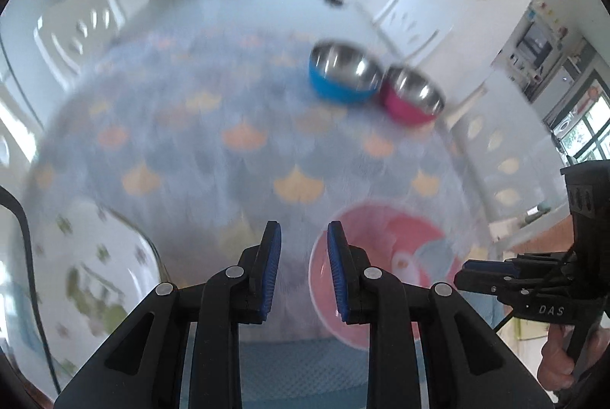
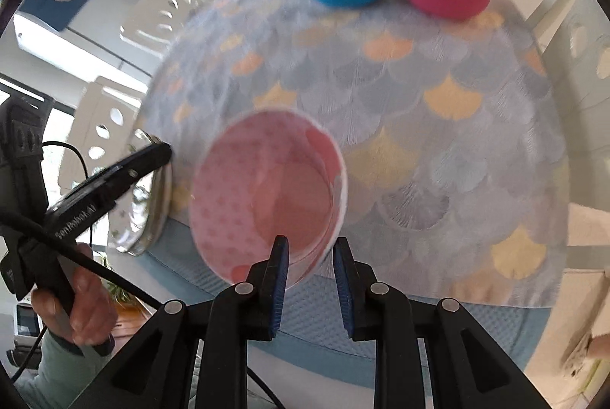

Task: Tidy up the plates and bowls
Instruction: 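Carry the pink bowl with both tools and lower it beside the plate stack, then open both tools and move them to the blue steel bowl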

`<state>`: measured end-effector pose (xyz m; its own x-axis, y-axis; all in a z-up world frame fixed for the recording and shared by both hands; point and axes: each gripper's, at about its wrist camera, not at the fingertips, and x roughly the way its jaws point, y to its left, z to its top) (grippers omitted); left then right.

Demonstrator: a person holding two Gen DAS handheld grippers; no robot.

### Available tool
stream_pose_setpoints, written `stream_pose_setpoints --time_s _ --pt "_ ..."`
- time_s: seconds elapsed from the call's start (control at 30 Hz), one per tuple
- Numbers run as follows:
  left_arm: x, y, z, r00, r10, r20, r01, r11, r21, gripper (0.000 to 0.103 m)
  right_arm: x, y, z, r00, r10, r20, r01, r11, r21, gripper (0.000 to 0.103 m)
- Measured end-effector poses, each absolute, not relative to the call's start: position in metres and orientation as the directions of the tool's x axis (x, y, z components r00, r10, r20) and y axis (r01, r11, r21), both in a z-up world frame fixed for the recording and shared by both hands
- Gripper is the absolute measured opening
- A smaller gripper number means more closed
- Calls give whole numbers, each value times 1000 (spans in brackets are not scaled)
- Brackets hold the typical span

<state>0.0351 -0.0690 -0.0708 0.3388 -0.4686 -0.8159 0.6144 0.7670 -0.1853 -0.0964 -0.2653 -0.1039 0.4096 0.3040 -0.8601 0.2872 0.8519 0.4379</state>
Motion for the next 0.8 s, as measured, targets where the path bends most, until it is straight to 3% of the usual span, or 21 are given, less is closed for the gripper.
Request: stream_pose_setpoints --time_s 0.17,0.3,0.73,0.8 --pt "35 -74 -26 399 -535 -745 637 746 -195 22 -104 -283 -66 516 260 -816 279 850 447 26" --pt "26 -78 -9 424 -560 -712 656 732 -186 22 -108 -295 -46 583 215 -783 293 844 450 48" --pt "32 -117 47 510 -576 -639 742 670 -12 23 -124 -335 -23 668 177 -723 332 799 502 51" --pt "40 -126 54 520 -576 -631 737 676 -10 34 -125 -342 -24 676 171 -717 344 787 512 52"
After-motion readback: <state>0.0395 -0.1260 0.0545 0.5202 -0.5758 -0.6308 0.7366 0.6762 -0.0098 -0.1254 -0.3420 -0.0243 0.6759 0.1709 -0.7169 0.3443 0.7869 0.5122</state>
